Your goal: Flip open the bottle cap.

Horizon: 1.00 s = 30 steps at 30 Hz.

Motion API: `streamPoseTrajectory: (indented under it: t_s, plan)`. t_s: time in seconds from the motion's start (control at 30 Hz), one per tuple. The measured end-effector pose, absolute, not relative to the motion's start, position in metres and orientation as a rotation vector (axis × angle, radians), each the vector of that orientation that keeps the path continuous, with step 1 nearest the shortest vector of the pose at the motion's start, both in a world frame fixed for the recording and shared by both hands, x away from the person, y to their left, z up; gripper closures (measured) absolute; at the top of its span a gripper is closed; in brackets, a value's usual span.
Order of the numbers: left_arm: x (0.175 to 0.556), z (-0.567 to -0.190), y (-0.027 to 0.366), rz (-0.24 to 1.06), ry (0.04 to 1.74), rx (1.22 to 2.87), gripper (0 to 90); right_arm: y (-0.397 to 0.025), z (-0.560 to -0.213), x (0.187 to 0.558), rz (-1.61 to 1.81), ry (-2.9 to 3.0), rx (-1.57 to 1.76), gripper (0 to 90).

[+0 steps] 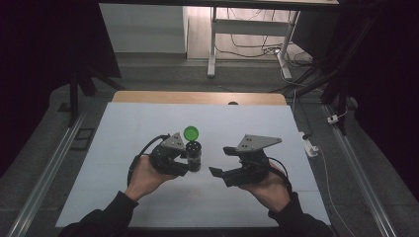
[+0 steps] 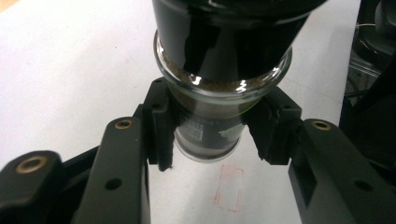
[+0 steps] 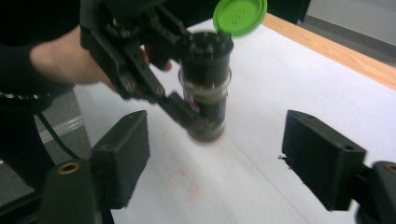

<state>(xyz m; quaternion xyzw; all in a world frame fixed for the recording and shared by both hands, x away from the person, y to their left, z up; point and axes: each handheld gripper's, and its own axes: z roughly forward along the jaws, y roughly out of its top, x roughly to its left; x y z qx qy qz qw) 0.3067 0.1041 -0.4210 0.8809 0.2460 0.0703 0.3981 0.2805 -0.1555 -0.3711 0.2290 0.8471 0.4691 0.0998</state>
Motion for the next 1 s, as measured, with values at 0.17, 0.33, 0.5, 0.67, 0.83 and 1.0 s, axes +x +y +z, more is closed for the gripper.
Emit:
streamPoseTrajectory:
  t_s: [0.17, 0.33, 0.5, 0.67, 0.83, 1.0]
  plan:
    - [0.307, -0.418, 0.106, 0.182, 0.624, 2.221, 54.2, -0.165, -0.378, 0.275, 1.372, 2.497, 0.708, 14.2]
    - [0.308, -0.417, 0.107, 0.184, 0.626, 2.221, 54.2, -0.174, -0.387, 0.271, 1.361, 2.492, 0.742, 9.7]
    - [0.308, -0.418, 0.107, 0.184, 0.628, 2.221, 54.2, -0.188, -0.402, 0.268, 1.331, 2.477, 0.794, 4.8]
    - [0.308, -0.417, 0.107, 0.185, 0.628, 2.218, 54.2, -0.209, -0.419, 0.264, 1.306, 2.443, 0.869, 1.6]
    - [0.309, -0.416, 0.108, 0.188, 0.628, 2.216, 54.2, -0.227, -0.432, 0.261, 1.282, 2.414, 0.929, 0.0]
    - [0.309, -0.414, 0.109, 0.187, 0.629, 2.210, 54.2, -0.243, -0.445, 0.256, 1.254, 2.375, 0.996, 0.0]
